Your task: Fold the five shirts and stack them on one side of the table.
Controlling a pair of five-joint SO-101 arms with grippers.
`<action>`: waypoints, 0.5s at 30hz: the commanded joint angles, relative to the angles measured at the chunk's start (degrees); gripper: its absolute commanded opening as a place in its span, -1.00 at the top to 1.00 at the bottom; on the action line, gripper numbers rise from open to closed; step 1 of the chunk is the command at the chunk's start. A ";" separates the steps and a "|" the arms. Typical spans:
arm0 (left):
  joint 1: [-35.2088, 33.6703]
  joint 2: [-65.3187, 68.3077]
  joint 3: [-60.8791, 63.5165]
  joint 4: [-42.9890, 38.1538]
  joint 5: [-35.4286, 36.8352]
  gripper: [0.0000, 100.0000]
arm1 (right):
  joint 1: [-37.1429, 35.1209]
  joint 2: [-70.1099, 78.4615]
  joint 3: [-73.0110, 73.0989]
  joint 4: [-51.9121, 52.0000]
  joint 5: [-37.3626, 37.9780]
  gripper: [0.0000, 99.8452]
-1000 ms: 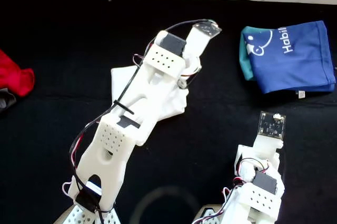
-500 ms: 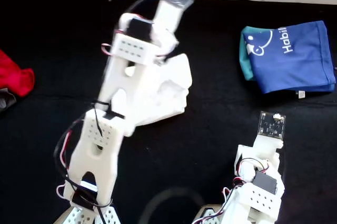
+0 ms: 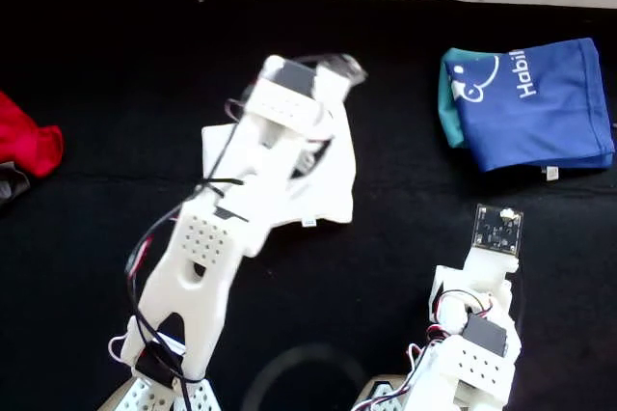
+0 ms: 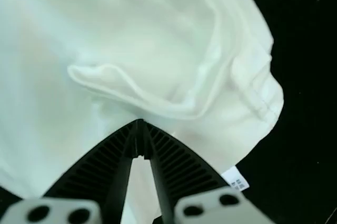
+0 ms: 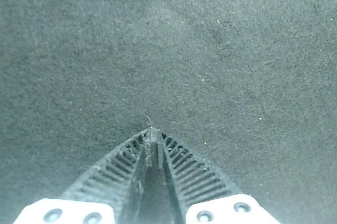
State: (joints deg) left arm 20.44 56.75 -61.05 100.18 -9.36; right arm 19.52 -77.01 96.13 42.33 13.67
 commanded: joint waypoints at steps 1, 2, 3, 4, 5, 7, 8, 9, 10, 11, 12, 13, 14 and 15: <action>3.65 -0.57 -2.15 0.70 2.37 0.98 | -1.27 -0.75 2.59 -0.92 0.26 0.99; 4.44 -0.66 -3.56 0.79 3.43 0.98 | -1.27 -0.75 2.59 -0.92 0.26 0.99; 5.23 -1.10 -4.97 0.79 3.87 0.98 | -1.27 -0.75 2.59 -0.92 0.26 0.99; 5.93 -1.98 -5.85 0.97 4.04 0.98 | -1.27 -0.75 2.59 -0.92 0.26 0.99; 6.90 -3.38 -6.02 1.05 4.04 0.98 | -1.27 -0.75 2.59 -0.92 0.26 0.99; 8.66 -6.81 -5.49 1.14 4.13 0.98 | -1.27 -0.75 2.59 -0.92 0.26 0.99; 9.54 -8.84 -4.44 1.14 4.13 0.98 | -1.27 -0.75 2.59 -0.92 0.26 0.99; 10.24 -11.21 -3.21 1.14 4.13 0.98 | -1.27 -0.75 2.59 -0.92 0.26 0.99; 10.86 -13.49 -1.71 1.14 4.13 0.98 | -1.27 -0.75 2.59 -1.01 0.26 0.99; 11.21 -15.96 0.04 1.05 4.13 0.98 | -1.27 -0.75 2.59 -1.01 0.26 0.99; 11.12 -17.98 1.63 0.97 4.04 0.98 | -1.27 -0.75 2.59 -1.01 0.26 0.99; 10.77 -19.74 3.03 0.88 4.04 0.98 | -1.27 -0.75 2.59 -1.01 0.26 0.99; 9.89 -21.23 4.35 0.70 3.78 0.98 | -1.27 -0.75 2.59 -1.01 0.35 0.99; 8.48 -21.76 5.49 0.62 3.78 0.98 | -1.27 -0.75 2.59 -1.01 0.35 0.99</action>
State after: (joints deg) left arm 30.90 41.36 -57.63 100.70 -5.58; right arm 19.52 -77.01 96.13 42.33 13.67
